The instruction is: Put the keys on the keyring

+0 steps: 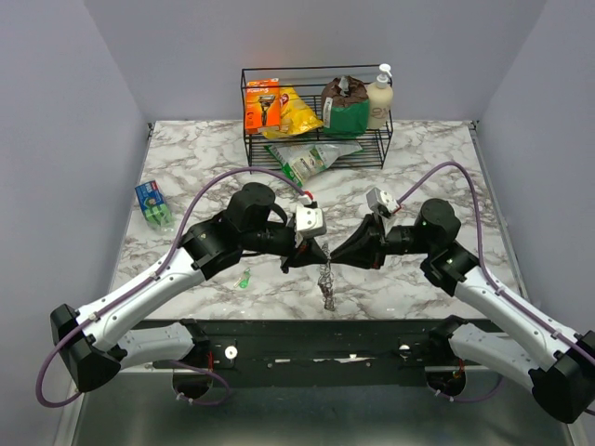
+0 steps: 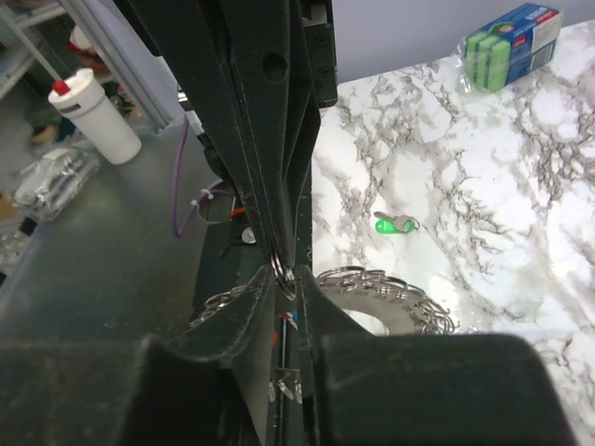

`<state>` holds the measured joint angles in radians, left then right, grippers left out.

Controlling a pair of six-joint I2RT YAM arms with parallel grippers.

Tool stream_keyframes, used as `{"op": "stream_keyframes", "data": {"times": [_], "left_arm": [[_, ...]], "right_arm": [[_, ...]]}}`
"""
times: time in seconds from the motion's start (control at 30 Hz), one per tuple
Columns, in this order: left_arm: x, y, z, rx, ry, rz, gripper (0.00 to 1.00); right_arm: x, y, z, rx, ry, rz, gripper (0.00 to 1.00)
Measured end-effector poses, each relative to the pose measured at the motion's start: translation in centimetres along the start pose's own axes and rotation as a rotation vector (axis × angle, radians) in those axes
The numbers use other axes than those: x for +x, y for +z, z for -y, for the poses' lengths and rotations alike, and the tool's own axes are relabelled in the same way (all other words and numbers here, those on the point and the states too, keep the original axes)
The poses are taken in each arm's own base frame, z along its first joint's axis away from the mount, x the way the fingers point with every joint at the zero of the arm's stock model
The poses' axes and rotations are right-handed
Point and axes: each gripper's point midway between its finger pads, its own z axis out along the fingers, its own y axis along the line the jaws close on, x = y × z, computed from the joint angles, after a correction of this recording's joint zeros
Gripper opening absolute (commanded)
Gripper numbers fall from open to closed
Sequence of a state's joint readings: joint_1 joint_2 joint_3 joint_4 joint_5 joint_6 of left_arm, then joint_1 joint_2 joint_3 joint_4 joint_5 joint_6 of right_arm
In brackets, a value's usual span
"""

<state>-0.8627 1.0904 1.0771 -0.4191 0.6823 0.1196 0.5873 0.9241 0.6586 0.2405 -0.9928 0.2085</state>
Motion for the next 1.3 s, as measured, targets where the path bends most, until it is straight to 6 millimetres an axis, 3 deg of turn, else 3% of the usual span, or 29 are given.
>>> {"op": "stream_keyframes", "data": {"times": [0.03, 0.3, 0.4, 0.47, 0.57, 0.83, 1.3], "left_arm": [[0.0, 0.0, 0.0, -0.001, -0.001, 0.0, 0.0], [0.0, 0.0, -0.3, -0.006, -0.004, 0.001, 0.0], [-0.1, 0.0, -0.3, -0.007, -0.003, 0.004, 0.18], [-0.3, 0.0, -0.3, -0.009, -0.001, 0.012, 0.37], [-1.3, 0.1, -0.4, -0.013, 0.017, 0.048, 0.51], [-4.2, -1.3, -0.7, -0.095, 0.075, 0.201, 0.56], [-6.4, -2.6, -0.1, -0.074, 0.056, 0.395, 0.57]], "right_arm": [[0.0, 0.0, -0.1, -0.006, 0.003, -0.002, 0.01], [0.0, 0.1, -0.4, -0.029, 0.002, -0.007, 0.01], [-0.2, 0.1, -0.4, -0.029, -0.003, -0.004, 0.01], [-0.4, 0.0, -0.5, -0.028, -0.011, 0.005, 0.01], [-0.8, -0.1, -0.5, -0.015, -0.032, 0.027, 0.01], [-1.0, -0.3, -0.1, 0.034, -0.039, 0.08, 0.01], [-2.9, -1.6, -1.4, 0.057, -0.115, 0.304, 0.01]]}}
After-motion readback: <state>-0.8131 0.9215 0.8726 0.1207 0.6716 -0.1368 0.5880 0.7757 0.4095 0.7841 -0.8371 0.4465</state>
